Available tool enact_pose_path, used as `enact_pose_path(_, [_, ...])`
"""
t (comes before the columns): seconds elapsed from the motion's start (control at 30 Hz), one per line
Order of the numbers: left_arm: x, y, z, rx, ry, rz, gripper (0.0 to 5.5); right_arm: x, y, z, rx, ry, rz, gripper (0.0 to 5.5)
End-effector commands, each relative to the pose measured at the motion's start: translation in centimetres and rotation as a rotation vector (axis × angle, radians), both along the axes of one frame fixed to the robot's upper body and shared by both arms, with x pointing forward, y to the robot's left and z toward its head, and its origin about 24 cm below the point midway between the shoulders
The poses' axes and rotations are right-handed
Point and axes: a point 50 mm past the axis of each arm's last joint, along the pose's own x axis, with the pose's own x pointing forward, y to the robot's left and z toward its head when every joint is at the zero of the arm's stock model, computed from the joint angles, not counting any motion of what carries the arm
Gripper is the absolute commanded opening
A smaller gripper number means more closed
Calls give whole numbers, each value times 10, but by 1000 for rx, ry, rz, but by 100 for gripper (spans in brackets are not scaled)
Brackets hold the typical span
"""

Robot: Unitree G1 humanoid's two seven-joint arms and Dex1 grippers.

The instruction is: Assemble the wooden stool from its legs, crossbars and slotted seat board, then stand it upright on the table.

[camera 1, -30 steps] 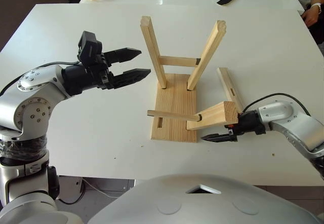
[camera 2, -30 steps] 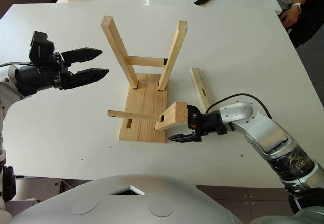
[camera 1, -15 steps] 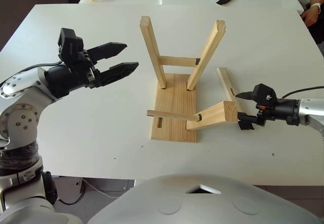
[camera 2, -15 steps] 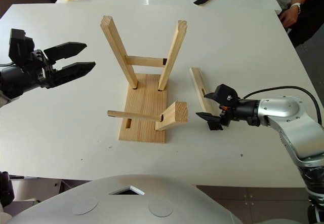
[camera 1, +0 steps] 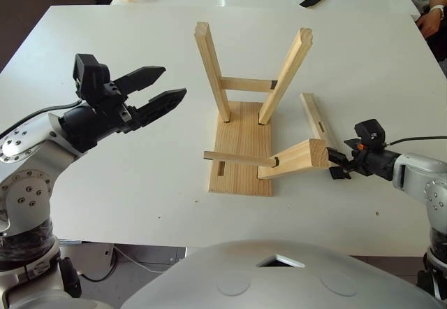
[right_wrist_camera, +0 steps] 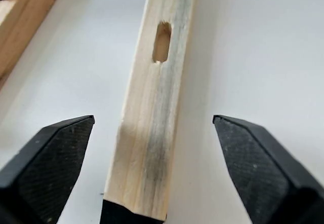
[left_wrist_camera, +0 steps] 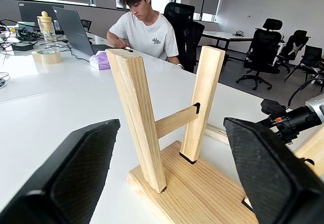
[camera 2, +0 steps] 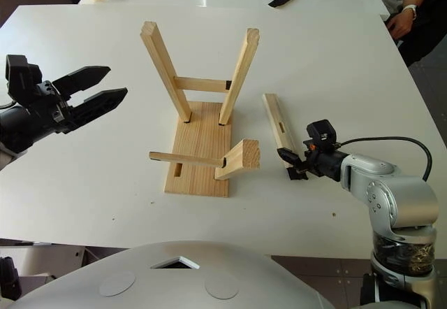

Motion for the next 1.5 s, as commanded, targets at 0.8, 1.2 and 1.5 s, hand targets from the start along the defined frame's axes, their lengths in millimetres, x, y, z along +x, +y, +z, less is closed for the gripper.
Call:
enact_pose_path(0.8, [27, 6, 4, 123, -37, 125, 381, -10, -1, -34, -107, -15, 18, 205])
enact_pose_path(1.2, [54, 22, 29, 64, -146, 295, 381, 22, -17, -6, -66, -251, -84, 205])
enact_pose_path(1.5, [56, 32, 66, -100, -213, 170, 381, 68, -31, 96, 114, -755, -74, 205])
